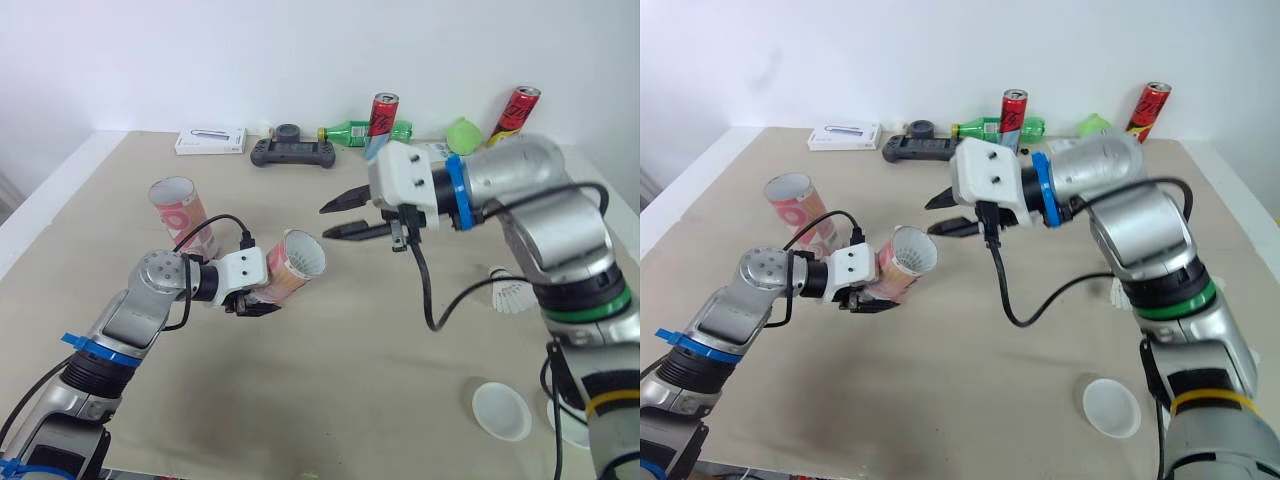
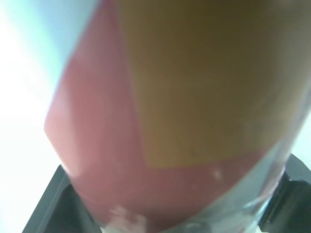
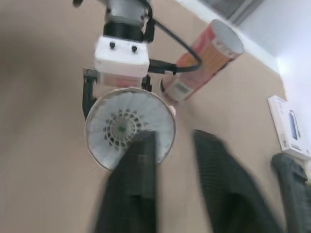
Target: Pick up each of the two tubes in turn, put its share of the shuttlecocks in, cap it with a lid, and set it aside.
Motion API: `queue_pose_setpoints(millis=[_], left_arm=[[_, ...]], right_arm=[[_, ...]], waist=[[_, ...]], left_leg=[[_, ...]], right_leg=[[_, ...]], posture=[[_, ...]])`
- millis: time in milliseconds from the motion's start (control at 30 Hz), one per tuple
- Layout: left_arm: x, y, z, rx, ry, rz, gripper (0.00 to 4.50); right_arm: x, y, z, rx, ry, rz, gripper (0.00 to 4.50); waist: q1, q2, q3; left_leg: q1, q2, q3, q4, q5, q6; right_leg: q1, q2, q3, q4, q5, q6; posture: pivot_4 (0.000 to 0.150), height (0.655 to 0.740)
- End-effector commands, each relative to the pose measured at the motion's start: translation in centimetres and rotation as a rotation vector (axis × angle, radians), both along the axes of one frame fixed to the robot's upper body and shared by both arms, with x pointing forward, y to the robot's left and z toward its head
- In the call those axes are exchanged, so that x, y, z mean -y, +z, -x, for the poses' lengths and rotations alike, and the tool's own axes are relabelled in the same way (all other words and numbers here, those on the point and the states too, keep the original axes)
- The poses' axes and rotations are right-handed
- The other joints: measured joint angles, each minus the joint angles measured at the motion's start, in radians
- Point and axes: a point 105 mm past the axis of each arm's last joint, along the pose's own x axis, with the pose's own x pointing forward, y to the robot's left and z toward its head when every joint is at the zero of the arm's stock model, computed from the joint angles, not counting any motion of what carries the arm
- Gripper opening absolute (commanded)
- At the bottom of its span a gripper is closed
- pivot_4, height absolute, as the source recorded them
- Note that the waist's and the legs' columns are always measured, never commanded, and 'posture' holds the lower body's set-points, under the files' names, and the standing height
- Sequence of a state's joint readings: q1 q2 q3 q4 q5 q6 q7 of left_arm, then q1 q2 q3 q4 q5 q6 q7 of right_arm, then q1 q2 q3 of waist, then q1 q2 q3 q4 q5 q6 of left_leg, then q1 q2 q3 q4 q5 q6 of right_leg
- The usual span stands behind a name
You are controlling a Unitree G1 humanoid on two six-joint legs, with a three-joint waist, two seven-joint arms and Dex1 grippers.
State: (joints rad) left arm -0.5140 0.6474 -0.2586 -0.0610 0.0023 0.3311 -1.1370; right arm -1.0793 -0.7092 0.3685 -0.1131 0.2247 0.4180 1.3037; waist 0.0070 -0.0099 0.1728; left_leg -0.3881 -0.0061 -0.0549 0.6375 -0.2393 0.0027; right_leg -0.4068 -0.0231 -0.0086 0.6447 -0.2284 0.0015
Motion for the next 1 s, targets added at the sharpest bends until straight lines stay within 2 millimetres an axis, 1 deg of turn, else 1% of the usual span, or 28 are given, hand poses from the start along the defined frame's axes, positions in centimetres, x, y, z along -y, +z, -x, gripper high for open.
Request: queue_pose_setpoints(millis=[33,167,300,433,500,600,667,767,900,1000], left_arm=[[0.5,-2.4,0.5,-0.078,-0.006,-0.034,3.03],[0.6,-2.4,0.5,-0.076,-0.009,-0.034,3.03],[0.6,-2.4,0.6,-0.076,-0.01,-0.032,3.03],[0.6,-2.4,0.6,-0.077,-0.008,-0.031,3.03],[0.7,-2.4,0.7,-0.078,-0.008,-0.029,3.03],[0.7,-2.5,0.9,-0.082,-0.008,-0.027,3.03],[0.7,-2.5,1.0,-0.084,-0.007,-0.027,3.03],[0.7,-2.6,1.0,-0.085,-0.008,-0.028,3.03],[0.7,-2.6,0.8,-0.084,-0.004,-0.028,3.03],[0.8,-2.6,0.8,-0.084,-0.005,-0.025,3.03]], right_arm=[[-1.7,-2.2,-0.7,-0.007,0.044,0.167,0.02],[-3.3,-4.1,-2.4,0.05,0.052,0.313,0.02],[-4.0,-6.1,-3.5,0.096,0.067,0.448,0.02],[-4.7,-7.1,-3.7,0.114,0.091,0.485,0.02],[-5.3,-7.5,-3.4,0.12,0.113,0.494,0.02],[-6.4,-8.0,-2.3,0.113,0.162,0.48,0.02],[-6.7,-7.4,-1.8,0.103,0.174,0.443,0.02],[-6.3,-5.1,-2.0,0.114,0.148,0.373,0.02],[-4.7,-1.9,-1.6,0.101,0.117,0.288,0.02],[-3.6,-0.2,-1.0,0.077,0.105,0.231,0.02]], waist=[[0.001,0.0,0.0],[0.002,0.001,0.0],[0.001,0.001,0.0],[0.001,0.001,-0.001],[0.0,0.002,-0.001],[-0.002,0.003,-0.002],[-0.002,0.003,-0.002],[-0.002,0.003,-0.002],[0.0,0.003,-0.002],[0.0,0.003,-0.002]], left_leg=[[-0.001,0.0,0.0,0.0,0.0,0.0],[-0.002,-0.002,0.0,0.0,0.001,-0.001],[-0.001,-0.002,-0.001,0.0,0.001,-0.001],[0.0,-0.002,-0.002,0.001,0.003,-0.001],[0.001,-0.002,-0.001,0.0,0.003,-0.001],[0.003,-0.001,-0.001,0.0,0.005,-0.001],[0.004,0.0,-0.001,0.0,0.006,-0.002],[0.004,0.001,-0.001,-0.001,0.006,-0.002],[0.001,0.0,-0.002,-0.001,0.006,-0.002],[0.0,-0.002,-0.003,-0.001,0.006,-0.002]], right_leg=[[0.0,0.0,0.0,0.001,0.0,0.0],[-0.001,-0.001,-0.001,0.002,0.002,0.003],[-0.001,-0.001,0.0,0.002,0.002,0.003],[0.0,-0.001,-0.001,0.003,0.003,0.002],[0.0,-0.001,0.0,0.003,0.004,0.002],[0.001,0.0,0.0,0.004,0.003,-0.001],[0.001,0.001,-0.001,0.005,0.003,-0.001],[0.0,0.002,-0.001,0.006,0.002,-0.002],[-0.001,0.001,-0.001,0.006,0.004,0.0],[-0.001,-0.001,-0.001,0.005,0.003,0.0]], posture=[[0.15,0.74],[0.15,0.74],[0.15,0.74],[0.15,0.74],[0.15,0.74],[0.15,0.74],[0.15,0.74],[0.15,0.74],[0.15,0.74],[0.15,0.74]])
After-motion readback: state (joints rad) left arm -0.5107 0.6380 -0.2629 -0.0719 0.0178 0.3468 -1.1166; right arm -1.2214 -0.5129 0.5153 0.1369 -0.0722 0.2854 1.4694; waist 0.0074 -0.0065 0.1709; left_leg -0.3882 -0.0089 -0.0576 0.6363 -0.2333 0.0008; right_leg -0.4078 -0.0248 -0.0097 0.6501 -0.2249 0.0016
